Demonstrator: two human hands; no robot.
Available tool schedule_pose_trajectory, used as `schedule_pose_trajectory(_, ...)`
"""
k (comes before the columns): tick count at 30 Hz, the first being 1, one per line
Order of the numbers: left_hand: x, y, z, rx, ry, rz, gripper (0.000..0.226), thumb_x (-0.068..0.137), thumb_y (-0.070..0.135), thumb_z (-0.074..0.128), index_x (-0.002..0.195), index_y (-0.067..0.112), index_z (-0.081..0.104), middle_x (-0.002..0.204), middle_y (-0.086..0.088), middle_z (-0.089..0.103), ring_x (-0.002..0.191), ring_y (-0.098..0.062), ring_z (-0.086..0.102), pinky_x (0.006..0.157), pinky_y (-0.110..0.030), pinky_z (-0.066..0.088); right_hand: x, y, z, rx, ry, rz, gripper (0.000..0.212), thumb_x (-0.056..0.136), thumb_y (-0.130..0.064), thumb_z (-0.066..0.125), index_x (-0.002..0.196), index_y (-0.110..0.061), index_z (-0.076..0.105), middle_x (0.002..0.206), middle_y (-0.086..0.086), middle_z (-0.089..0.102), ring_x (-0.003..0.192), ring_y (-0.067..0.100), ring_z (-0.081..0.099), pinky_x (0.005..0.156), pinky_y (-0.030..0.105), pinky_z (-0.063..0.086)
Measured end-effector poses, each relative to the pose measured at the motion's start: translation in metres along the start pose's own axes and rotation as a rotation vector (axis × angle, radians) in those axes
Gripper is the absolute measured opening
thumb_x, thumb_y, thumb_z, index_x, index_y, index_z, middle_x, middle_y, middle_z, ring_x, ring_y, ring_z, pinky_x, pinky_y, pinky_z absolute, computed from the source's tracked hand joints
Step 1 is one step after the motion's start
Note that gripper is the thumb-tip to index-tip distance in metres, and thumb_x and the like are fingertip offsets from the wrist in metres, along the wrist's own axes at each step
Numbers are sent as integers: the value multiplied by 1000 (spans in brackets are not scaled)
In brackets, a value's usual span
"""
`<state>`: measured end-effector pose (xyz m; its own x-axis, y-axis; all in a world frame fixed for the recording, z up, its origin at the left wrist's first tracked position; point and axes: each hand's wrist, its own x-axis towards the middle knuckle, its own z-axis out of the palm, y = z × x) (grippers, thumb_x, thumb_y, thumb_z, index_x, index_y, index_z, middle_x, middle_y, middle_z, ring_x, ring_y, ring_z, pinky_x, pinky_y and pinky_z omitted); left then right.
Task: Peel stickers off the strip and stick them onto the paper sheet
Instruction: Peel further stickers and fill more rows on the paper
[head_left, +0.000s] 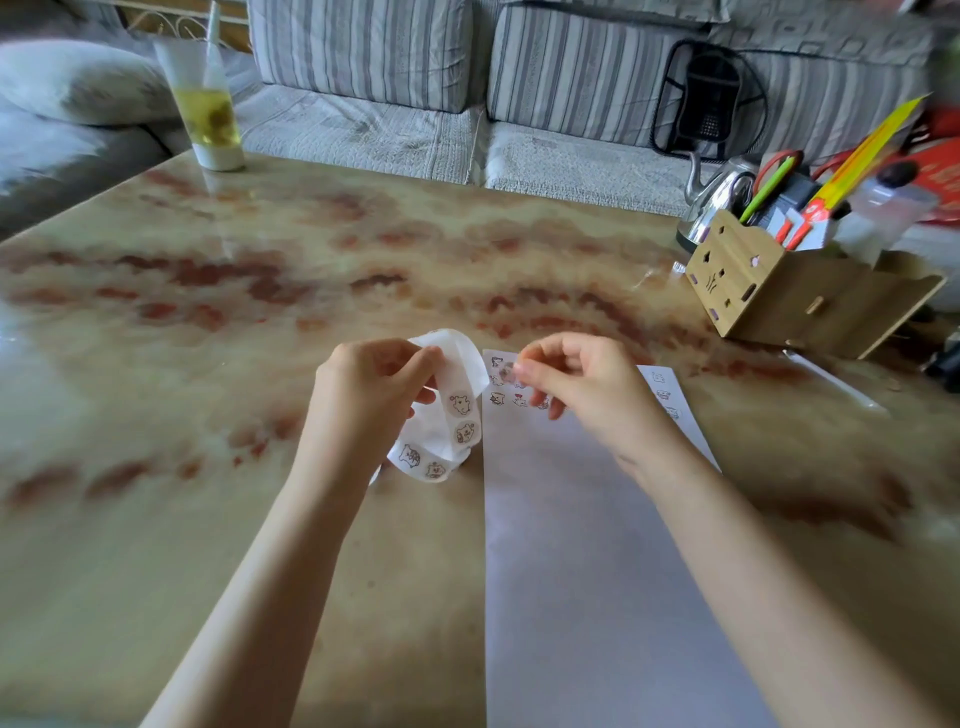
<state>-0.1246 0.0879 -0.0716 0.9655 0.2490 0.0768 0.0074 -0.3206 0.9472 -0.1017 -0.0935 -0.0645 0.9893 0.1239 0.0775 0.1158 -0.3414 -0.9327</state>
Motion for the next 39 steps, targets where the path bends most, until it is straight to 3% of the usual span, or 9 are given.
schedule_pose_trajectory(5,0,1,1,7,-12,-8,19,86,24,60,74,20,73,69,2,72,76,-26,70,76,-43,57,3,22,-5,-97,-8,221,3,82,-12,71,82,-9,69,72,-1,67,48,5,49,44,7,33)
schedule_pose_trajectory(10,0,0,1,21,-9,-4,18,86,25,60,74,19,73,70,0,73,76,-27,70,72,-47,58,10,29,4,-97,10,214,10,81,-9,71,73,-14,68,70,0,66,39,-2,44,46,8,37)
schedule_pose_trajectory(15,1,0,0,19,-12,-8,19,85,23,60,72,19,73,67,1,72,76,-27,70,75,-44,57,10,33,9,-75,4,193,6,82,-8,71,77,-12,69,67,-3,64,42,-7,49,46,9,38)
schedule_pose_trajectory(23,0,0,0,19,-18,-11,19,86,23,59,73,19,73,68,1,72,77,-26,70,76,-44,57,10,38,13,-83,24,191,15,79,-12,73,68,-21,69,70,0,69,62,11,52,57,21,39)
schedule_pose_trajectory(28,1,0,1,19,-18,-14,19,85,23,59,72,20,73,67,1,72,77,-26,70,77,-44,57,9,41,15,-111,55,192,21,78,-16,73,59,-24,69,64,-8,71,68,8,59,66,29,43)
schedule_pose_trajectory(39,0,1,1,12,-15,-9,19,86,23,60,74,18,73,69,0,72,78,-27,70,77,-45,57,10,45,21,-208,130,204,14,71,-23,76,59,-27,69,68,-7,71,80,18,68,79,40,52)
